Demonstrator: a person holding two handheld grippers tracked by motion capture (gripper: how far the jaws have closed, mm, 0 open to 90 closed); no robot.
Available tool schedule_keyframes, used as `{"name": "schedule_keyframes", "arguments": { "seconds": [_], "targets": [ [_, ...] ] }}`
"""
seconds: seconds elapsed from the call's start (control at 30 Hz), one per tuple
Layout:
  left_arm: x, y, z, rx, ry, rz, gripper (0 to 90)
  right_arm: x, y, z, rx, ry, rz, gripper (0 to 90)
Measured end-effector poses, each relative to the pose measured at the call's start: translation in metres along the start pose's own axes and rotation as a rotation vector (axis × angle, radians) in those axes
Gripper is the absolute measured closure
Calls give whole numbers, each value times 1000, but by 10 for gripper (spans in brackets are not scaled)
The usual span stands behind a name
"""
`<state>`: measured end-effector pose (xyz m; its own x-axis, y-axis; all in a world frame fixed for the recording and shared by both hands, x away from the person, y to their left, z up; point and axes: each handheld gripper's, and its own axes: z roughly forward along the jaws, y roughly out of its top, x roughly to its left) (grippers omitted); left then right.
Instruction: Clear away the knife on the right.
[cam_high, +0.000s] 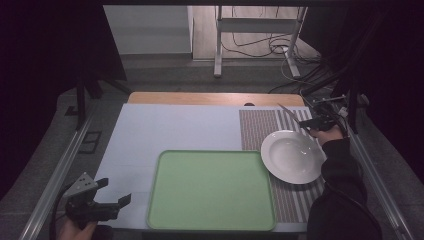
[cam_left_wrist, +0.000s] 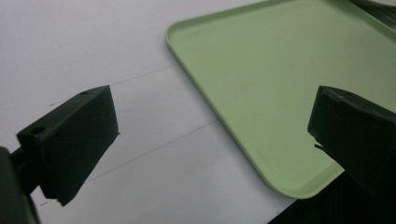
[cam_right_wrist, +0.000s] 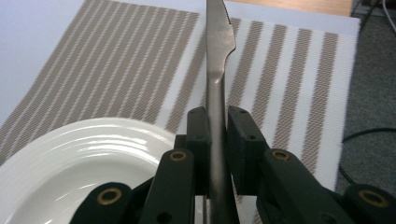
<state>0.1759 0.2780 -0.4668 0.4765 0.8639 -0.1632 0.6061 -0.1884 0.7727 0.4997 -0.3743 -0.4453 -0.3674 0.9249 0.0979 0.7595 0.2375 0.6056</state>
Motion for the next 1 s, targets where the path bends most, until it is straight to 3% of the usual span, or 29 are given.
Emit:
{"name": "schedule_keyframes", "arguments": {
  "seconds": [0.43,1.0],
  "targets": [
    [0,0,0,3,2,6,16,62,-15,-17,-10,48,-118,804],
    [-1,0,0,5,3,9,15,154,-57,-35,7,171,-291,804]
  ]
}}
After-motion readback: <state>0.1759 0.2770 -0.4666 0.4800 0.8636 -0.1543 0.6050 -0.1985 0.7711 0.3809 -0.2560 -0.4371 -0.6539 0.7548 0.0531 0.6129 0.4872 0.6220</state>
